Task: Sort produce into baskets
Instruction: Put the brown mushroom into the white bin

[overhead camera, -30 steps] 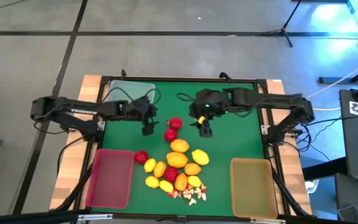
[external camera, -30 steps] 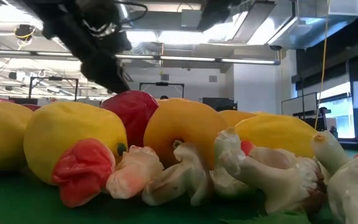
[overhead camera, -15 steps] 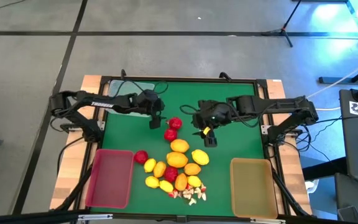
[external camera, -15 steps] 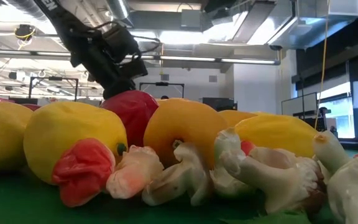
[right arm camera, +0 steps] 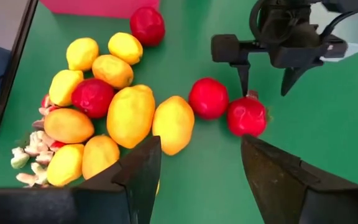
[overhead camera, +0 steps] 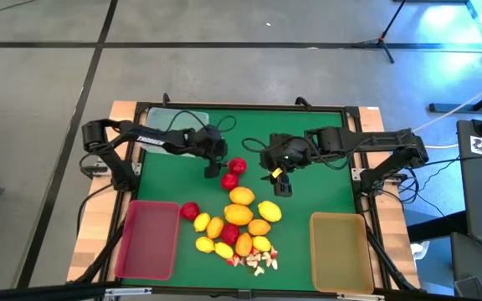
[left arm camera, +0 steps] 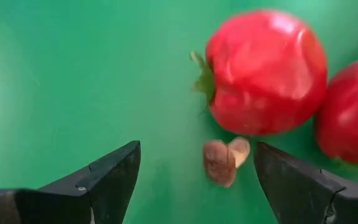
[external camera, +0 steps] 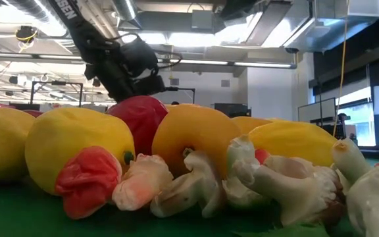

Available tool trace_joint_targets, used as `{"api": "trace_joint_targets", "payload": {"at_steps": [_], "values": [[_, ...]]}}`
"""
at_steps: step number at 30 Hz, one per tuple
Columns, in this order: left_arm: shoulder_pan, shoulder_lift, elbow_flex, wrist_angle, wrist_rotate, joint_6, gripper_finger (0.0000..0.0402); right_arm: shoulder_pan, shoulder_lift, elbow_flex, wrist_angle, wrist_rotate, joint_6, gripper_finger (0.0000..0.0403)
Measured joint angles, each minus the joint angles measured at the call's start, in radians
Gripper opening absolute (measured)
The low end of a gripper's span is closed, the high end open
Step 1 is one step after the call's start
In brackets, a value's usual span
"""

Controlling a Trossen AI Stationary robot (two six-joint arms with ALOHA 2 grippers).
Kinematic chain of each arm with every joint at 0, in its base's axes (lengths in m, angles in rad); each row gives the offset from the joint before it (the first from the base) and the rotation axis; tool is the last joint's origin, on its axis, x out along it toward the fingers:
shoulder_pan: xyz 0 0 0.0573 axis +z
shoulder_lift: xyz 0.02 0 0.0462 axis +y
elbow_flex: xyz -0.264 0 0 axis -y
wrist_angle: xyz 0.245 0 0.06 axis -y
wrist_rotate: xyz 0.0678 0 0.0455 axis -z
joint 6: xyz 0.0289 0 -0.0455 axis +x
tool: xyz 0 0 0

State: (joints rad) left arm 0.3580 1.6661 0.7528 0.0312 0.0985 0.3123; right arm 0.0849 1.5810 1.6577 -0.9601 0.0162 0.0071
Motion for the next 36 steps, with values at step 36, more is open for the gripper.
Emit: {"api": "trace_joint_targets", "payload": {"at_steps": [36], "values": [[0.005,0.097,0.002,0.025,0.043,-0.07,0.0186,0.001,0.0,0.0,0.007,-0.009,0.041,0.0221]]}}
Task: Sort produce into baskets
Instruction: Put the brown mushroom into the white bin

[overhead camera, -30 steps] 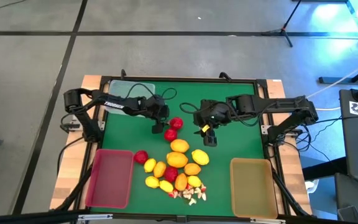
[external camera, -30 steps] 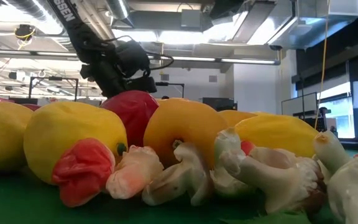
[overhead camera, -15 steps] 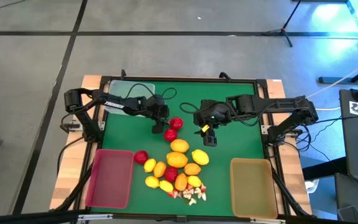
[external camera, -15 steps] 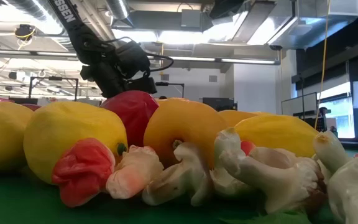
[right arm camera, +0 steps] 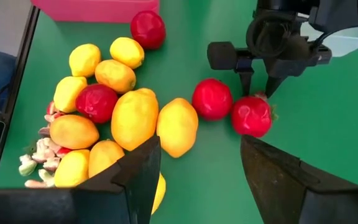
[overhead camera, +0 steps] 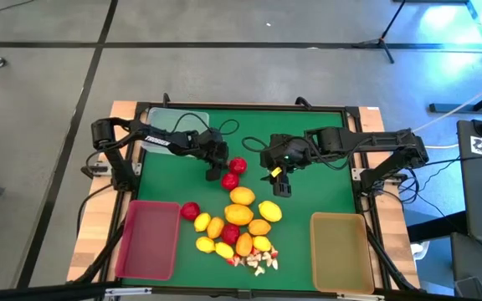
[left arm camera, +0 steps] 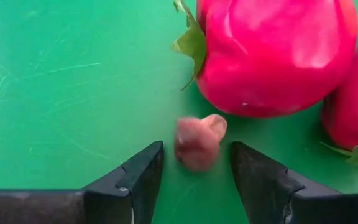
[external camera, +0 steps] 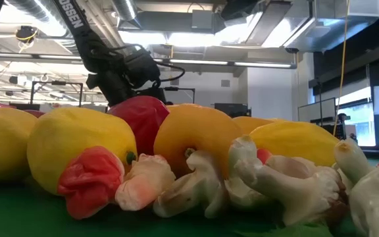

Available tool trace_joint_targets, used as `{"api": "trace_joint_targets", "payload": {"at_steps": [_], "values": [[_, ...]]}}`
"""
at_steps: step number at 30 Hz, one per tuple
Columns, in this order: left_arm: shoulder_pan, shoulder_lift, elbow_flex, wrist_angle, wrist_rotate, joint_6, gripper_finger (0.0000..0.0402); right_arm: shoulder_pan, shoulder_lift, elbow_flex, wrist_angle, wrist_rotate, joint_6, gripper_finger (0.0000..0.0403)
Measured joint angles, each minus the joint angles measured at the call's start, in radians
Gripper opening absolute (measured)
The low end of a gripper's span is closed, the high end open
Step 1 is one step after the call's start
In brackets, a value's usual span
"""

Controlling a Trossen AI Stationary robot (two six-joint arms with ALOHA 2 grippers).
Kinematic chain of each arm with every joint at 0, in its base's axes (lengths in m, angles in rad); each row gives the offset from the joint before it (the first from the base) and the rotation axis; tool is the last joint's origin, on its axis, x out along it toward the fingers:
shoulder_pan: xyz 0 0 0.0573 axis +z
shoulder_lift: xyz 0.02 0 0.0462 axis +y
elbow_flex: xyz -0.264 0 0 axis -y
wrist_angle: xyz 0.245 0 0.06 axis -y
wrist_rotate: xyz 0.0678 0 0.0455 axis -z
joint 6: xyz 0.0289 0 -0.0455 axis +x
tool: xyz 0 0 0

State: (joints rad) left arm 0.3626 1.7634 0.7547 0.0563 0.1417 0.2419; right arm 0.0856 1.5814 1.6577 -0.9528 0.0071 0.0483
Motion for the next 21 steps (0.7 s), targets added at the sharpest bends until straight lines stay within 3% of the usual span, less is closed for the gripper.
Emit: {"api": "trace_joint_targets", "payload": {"at_steps": [14,21], "values": [[-0.014,-0.014,-0.005,0.045,-0.016,0.026,0.0184,0.0,0.0,0.0,0.0,0.0,0.025,0.022],[-0.013,-0.014,-0.005,0.052,-0.015,0.026,0.0123,0.0,0.0,0.0,0.0,0.0,0.032,0.022]]}}
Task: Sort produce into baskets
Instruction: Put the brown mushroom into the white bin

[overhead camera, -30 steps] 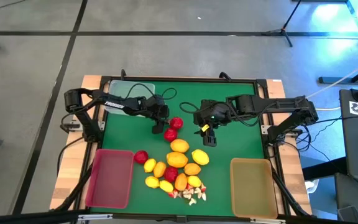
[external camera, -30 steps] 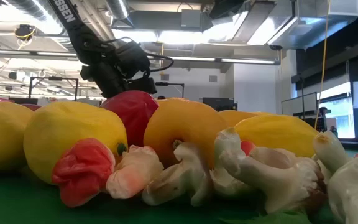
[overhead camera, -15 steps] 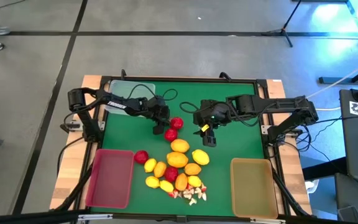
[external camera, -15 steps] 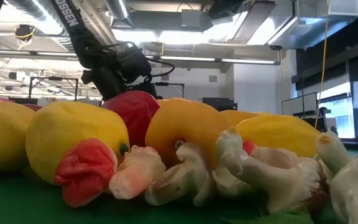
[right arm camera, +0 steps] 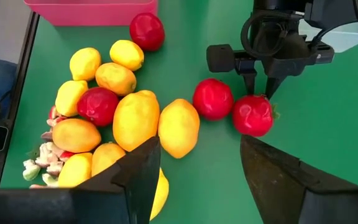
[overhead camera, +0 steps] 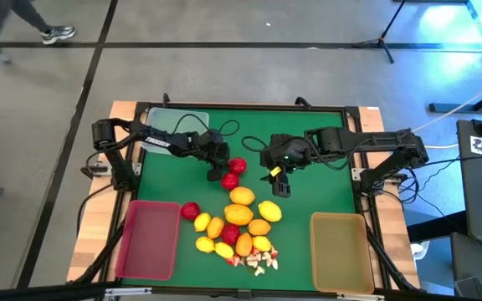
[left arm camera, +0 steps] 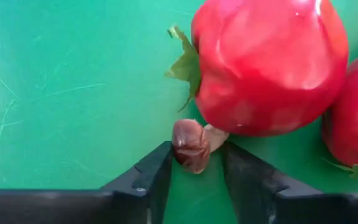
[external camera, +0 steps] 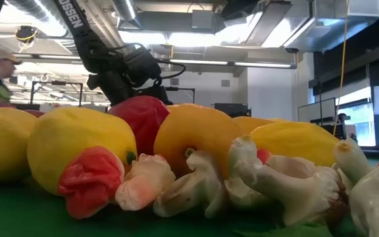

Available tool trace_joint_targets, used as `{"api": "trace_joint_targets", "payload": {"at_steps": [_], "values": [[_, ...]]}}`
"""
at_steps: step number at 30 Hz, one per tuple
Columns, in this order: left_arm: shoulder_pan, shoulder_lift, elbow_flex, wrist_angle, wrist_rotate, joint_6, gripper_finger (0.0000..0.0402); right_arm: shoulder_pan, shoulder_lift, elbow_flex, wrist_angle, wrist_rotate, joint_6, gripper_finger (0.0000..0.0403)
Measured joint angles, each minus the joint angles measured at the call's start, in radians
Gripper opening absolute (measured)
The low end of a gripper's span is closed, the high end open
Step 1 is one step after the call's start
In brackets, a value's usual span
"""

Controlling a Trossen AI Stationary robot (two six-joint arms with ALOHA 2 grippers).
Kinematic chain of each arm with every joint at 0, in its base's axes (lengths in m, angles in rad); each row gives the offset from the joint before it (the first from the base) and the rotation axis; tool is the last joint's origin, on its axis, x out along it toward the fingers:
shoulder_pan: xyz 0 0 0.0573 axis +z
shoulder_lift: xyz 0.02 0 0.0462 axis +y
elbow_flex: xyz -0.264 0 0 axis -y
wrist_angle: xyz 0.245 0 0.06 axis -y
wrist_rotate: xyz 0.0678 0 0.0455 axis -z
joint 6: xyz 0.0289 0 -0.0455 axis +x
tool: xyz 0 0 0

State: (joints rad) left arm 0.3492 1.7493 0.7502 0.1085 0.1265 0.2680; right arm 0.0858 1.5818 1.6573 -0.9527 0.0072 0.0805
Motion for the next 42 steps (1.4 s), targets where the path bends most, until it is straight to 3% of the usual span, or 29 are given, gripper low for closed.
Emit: {"api": "trace_joint_targets", "payload": {"at_steps": [5,11,19,22,32,36,42], "values": [[0.0,0.0,0.0,0.0,0.001,-0.006,0.0076,0.0,0.0,0.0,0.0,0.0,0.006,0.022],[-0.002,-0.02,0.0,-0.029,-0.003,-0.048,0.005,0.0,0.0,0.0,0.0,-0.037,0.005,0.022],[-0.003,-0.231,0.001,-0.084,-0.033,-0.06,0.0047,0.0,0.0,0.0,0.006,-0.064,-0.006,0.022],[-0.002,-0.348,0.001,-0.169,-0.102,-0.081,0.0047,0.0,0.0,0.0,0.006,-0.071,-0.006,0.022],[0.004,-0.7,0.002,-0.519,-0.465,-0.21,0.0047,0.0,0.0,0.0,0.007,-0.072,-0.006,0.022],[0.05,-0.742,0.001,-0.65,-0.571,-0.306,0.0048,0.0,0.0,0.0,0.007,-0.071,-0.006,0.022],[0.123,-0.728,-0.034,-0.684,-0.603,-0.326,0.007,0.0,0.0,0.0,0.006,-0.052,-0.01,0.0221]]}}
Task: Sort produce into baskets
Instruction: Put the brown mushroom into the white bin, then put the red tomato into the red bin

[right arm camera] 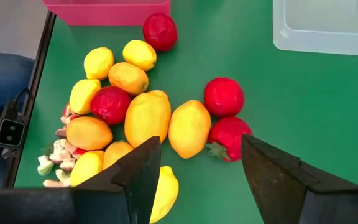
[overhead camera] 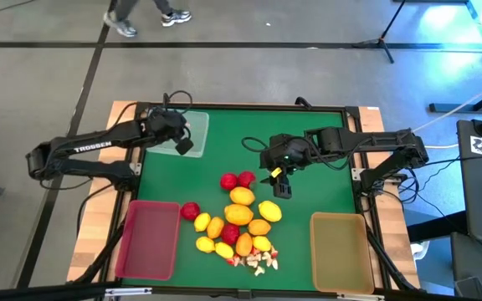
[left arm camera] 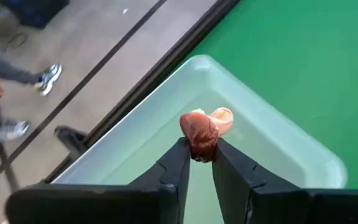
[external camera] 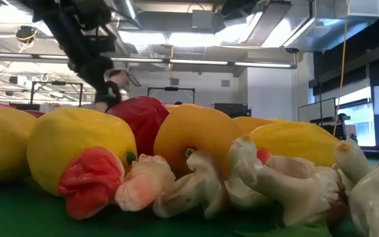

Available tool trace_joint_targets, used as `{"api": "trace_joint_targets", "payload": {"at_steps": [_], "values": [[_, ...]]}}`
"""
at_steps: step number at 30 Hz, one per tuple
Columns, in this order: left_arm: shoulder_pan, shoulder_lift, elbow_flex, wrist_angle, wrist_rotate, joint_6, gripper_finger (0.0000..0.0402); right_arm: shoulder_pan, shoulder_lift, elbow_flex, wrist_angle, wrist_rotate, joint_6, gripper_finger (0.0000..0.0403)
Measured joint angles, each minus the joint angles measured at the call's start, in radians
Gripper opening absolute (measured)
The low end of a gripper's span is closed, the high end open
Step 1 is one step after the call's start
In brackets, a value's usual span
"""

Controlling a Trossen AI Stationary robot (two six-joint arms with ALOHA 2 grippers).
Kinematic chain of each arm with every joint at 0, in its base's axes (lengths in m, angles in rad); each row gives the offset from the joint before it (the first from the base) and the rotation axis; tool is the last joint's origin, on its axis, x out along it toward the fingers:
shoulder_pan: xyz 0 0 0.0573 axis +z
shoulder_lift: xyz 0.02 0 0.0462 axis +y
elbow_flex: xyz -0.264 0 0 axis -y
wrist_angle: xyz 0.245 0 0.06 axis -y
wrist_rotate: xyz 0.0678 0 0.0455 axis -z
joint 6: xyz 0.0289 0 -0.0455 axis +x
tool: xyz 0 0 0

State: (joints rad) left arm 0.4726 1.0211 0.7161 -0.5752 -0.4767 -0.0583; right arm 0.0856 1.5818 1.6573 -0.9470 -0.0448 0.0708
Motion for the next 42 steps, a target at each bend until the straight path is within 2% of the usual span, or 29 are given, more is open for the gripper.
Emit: {"api": "trace_joint_targets", "payload": {"at_steps": [4,11,13,17,20,23,26,32,38,42], "values": [[0.04,0.025,-0.008,-0.07,0.003,0.033,0.0109,0.0,0.0,0.0,-0.017,0.0,0.0,0.0221],[0.059,0.055,-0.008,-0.092,0.017,0.074,0.0214,0.0,0.0,0.0,-0.06,-0.031,-0.018,0.0221],[0.054,0.055,-0.008,-0.087,0.102,0.084,0.0238,0.002,0.0,0.0,-0.064,-0.104,-0.005,0.0221],[-0.006,0.04,-0.008,-0.044,0.375,0.086,0.026,0.046,-0.007,0.0,-0.073,-0.238,0.059,0.0221],[-0.106,0.026,-0.008,0.011,0.515,0.059,0.0259,0.104,-0.008,0.0,-0.131,-0.245,0.125,0.0221],[-0.239,0.018,-0.008,0.081,0.561,0.007,0.0254,0.175,-0.009,0.0,-0.186,-0.224,0.216,0.0221],[-0.386,0.02,-0.008,0.163,0.552,-0.047,0.0253,0.263,-0.009,0.0,-0.204,-0.165,0.316,0.0221],[-0.647,0.027,-0.008,0.377,0.432,-0.09,0.0253,0.465,-0.009,0.0,-0.209,0.015,0.554,0.0221],[-0.811,0.04,0.014,0.458,0.28,-0.118,0.0253,0.646,-0.009,0.0,-0.208,0.328,0.731,0.0221],[-0.891,0.118,0.082,0.452,0.238,-0.088,0.0253,0.745,-0.009,0.0,-0.209,0.516,0.811,0.0221]]}}
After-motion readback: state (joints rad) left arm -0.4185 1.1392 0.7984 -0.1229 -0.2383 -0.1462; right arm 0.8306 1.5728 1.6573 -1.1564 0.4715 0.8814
